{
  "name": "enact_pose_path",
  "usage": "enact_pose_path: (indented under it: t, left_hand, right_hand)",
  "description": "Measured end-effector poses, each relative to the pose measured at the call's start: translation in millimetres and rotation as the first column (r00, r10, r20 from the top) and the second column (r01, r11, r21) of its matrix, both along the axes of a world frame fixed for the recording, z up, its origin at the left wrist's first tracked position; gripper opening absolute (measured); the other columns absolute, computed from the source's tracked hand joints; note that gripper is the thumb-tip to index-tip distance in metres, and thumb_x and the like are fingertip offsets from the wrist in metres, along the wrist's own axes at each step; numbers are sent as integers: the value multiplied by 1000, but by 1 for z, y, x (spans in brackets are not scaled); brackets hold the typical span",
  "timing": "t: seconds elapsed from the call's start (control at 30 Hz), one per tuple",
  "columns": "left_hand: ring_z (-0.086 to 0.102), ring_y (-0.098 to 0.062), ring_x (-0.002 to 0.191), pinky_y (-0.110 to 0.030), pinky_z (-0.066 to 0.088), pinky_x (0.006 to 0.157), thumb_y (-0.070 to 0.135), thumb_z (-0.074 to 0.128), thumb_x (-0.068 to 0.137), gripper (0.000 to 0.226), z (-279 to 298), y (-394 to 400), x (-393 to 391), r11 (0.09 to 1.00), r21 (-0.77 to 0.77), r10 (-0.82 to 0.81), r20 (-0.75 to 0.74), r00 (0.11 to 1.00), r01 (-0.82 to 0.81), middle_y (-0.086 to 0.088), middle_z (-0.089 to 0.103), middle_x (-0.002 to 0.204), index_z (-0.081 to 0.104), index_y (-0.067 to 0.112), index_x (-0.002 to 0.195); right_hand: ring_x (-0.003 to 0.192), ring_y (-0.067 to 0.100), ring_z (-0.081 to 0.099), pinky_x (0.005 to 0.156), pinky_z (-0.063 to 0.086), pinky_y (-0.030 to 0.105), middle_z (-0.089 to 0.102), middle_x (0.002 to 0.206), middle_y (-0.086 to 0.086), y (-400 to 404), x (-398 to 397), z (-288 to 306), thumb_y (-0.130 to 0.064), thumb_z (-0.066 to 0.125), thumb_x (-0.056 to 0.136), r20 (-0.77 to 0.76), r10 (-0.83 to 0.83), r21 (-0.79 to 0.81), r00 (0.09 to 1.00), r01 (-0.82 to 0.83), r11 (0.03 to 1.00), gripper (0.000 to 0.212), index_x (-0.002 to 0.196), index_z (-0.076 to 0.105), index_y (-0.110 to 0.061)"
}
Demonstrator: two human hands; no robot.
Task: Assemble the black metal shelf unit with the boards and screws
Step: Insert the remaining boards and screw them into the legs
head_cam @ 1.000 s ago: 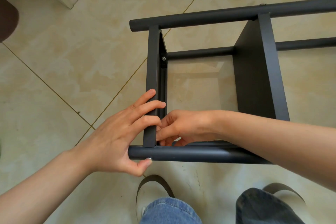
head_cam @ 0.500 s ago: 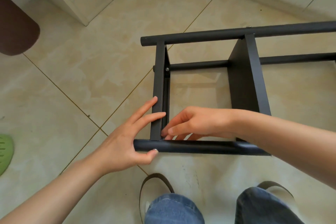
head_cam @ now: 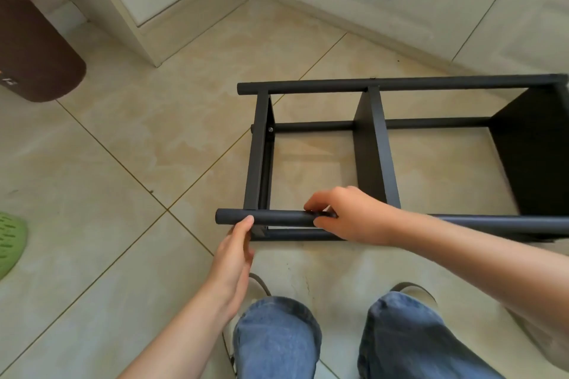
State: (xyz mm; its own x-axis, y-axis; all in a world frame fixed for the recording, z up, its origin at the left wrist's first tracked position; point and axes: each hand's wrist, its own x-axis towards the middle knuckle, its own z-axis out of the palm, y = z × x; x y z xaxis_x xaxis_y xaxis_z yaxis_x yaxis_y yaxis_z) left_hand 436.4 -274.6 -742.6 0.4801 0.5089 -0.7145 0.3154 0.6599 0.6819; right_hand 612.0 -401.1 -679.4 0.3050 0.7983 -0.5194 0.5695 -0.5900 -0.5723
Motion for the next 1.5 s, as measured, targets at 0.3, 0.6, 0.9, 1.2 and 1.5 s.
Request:
enact_pose_path:
  t: [0.3,0.6,0.9,1.2,1.5]
  left_hand:
    - [45,-10,123,-27,23,106,54,78,54,70,16,-16,38,971,-21,239,2,971,-239,8,59,125,56,27,114]
    - [57,-5,97,-19,37,81,18,79,81,32,24,2,57,936,-93,342,1,940,-340,1,65,113,57,22,104]
    - [55,-23,125,-46,30,119,22,78,83,28,108,20,71,967,96,227,88,970,-235,-2,66,121,63,28,106]
    - [52,2,97,-42,21,109,26,80,83,59,232,26,88,926,357,32,245,969,-121,21,63,106,58,38,136]
    - [54,-5,104,-34,27,96,28,80,84,54,329,-4,96,781,622,-152,284,947,-61,7,64,116,60,34,134]
  right_hand:
    - [100,20,61,87,53,39,64,114,-2,-28,7,-8,-18,52,98,151,63,10,987,-65,998,33,130,53,-26]
    - [98,19,60,89,52,43,65,112,-1,-25,18,-1,-16,52,100,157,61,64,986,-72,995,31,129,55,-26]
    - [86,15,64,80,57,39,66,98,-2,-16,21,59,-13,56,98,223,-30,202,974,-16,979,25,120,61,-24]
    - [106,17,63,84,40,15,67,114,4,-14,17,157,-10,60,96,221,-174,323,960,96,942,40,135,57,-16]
    - [112,21,62,87,45,21,64,120,7,-38,2,229,-11,59,96,221,-275,421,936,163,892,38,133,53,-13]
